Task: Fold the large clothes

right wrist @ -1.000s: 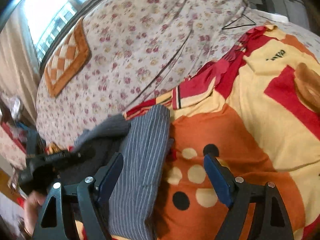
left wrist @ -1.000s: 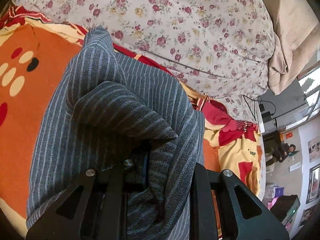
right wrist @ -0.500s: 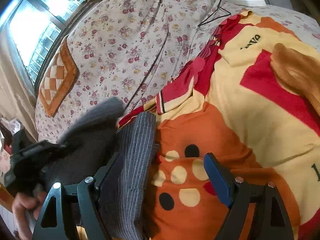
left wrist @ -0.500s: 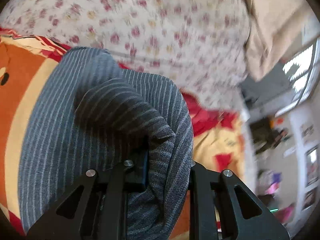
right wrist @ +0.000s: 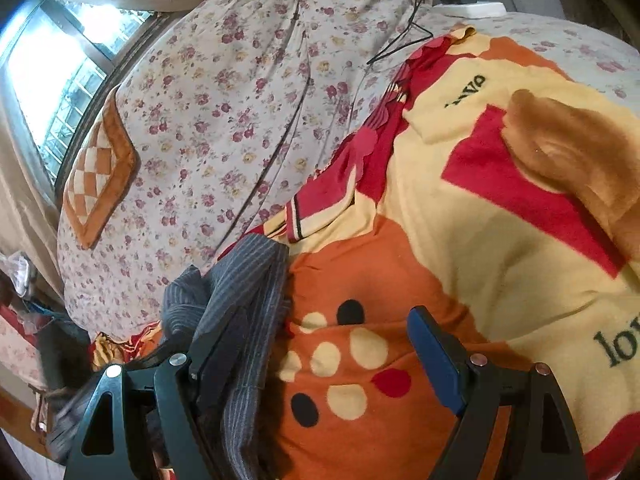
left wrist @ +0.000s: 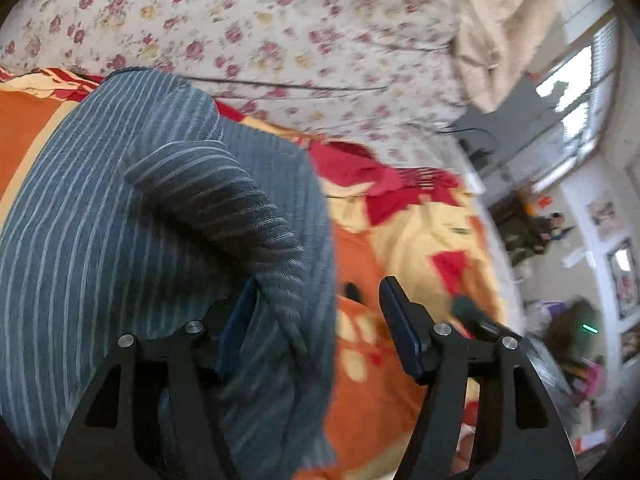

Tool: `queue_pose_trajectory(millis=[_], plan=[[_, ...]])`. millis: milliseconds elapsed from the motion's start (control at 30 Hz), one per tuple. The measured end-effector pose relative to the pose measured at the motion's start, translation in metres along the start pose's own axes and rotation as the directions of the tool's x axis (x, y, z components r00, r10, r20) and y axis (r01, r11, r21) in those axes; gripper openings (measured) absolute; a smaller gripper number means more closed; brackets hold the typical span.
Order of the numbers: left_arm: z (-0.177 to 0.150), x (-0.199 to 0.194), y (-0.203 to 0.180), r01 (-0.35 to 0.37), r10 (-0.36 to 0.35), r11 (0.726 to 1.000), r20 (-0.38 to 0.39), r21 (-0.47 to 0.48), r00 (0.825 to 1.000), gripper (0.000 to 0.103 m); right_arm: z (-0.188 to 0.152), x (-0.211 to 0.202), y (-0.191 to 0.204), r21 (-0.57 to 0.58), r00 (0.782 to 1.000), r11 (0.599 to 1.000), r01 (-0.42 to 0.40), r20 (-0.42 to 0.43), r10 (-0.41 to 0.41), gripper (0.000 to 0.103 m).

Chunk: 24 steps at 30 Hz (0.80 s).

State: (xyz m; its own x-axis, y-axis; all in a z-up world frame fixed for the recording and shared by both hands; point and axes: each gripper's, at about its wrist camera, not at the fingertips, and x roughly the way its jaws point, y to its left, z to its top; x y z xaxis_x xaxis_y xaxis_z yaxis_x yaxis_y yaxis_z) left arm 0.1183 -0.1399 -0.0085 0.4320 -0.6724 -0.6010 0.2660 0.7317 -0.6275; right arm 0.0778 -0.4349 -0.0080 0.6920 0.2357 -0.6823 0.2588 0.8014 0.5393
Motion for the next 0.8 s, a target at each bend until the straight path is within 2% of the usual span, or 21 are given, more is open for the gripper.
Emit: queue_pose_trajectory(millis=[100,133,233,267,333,400,467,500,567,633,700,767,800], plan=[[-0.002,-0.036,0.003,0.065,-0.066,0.998,0.018,0.021,0.998,0.064,0.0,-0.001,0.001,-0.008,1.0,1.0,0.019,0.008,-0.019,0.082],[-0.001,-0.048,0.007,0.067,-0.068,0.997,0.029,0.027,0.997,0.066,-0.001,-0.001,0.001,-0.008,1.0,1.0,0.023,0.007,-0.023,0.082],[0.004,-0.081,0.032,0.001,-0.005,1.0,0.117,0.031,0.993,0.078,0.0,-0.003,0.006,-0.032,0.999,0.999,0.023,0.033,-0.022,0.079],[0.007,-0.086,0.045,-0.034,0.03,0.999,0.134,0.03,0.991,0.079,0.0,-0.005,0.01,-0.045,0.999,0.999,0.018,0.049,-0.016,0.076],[0.01,-0.082,0.064,-0.052,0.051,0.999,0.101,0.011,0.994,0.079,0.0,-0.009,0.025,-0.108,0.996,0.994,-0.005,0.09,0.015,0.074],[0.008,-0.074,0.08,-0.029,0.03,1.0,0.074,-0.003,0.997,0.078,-0.002,-0.011,0.041,-0.173,0.992,0.985,-0.019,0.118,0.04,0.072],[0.0,-0.073,0.084,0.008,-0.011,0.999,0.077,0.039,0.997,0.078,-0.004,-0.01,0.058,-0.245,0.987,0.966,-0.086,0.11,0.115,0.062],[-0.005,-0.074,0.084,0.036,-0.042,0.996,0.08,0.077,0.996,0.078,-0.005,-0.01,0.066,-0.265,0.981,0.955,-0.132,0.103,0.164,0.061],[-0.014,-0.077,0.083,0.065,-0.076,0.989,0.084,0.133,0.994,0.078,-0.009,-0.007,0.088,-0.313,0.959,0.914,-0.26,0.029,0.283,0.058],[-0.02,-0.08,0.08,0.08,-0.096,0.98,0.079,0.181,0.992,0.078,-0.02,-0.008,0.113,-0.397,0.949,0.87,-0.291,-0.006,0.315,0.057],[-0.024,-0.084,0.079,0.087,-0.101,0.976,0.062,0.2,0.993,0.078,-0.036,-0.006,0.142,-0.491,0.944,0.814,-0.312,-0.062,0.324,0.057],[-0.025,-0.093,0.085,0.089,-0.101,0.982,0.067,0.169,0.993,0.078,-0.048,0.003,0.156,-0.514,0.949,0.8,-0.31,-0.114,0.295,0.057],[-0.026,-0.096,0.089,0.096,-0.106,0.984,0.065,0.153,0.992,0.078,-0.056,0.013,0.162,-0.528,0.949,0.789,-0.315,-0.175,0.261,0.057]])
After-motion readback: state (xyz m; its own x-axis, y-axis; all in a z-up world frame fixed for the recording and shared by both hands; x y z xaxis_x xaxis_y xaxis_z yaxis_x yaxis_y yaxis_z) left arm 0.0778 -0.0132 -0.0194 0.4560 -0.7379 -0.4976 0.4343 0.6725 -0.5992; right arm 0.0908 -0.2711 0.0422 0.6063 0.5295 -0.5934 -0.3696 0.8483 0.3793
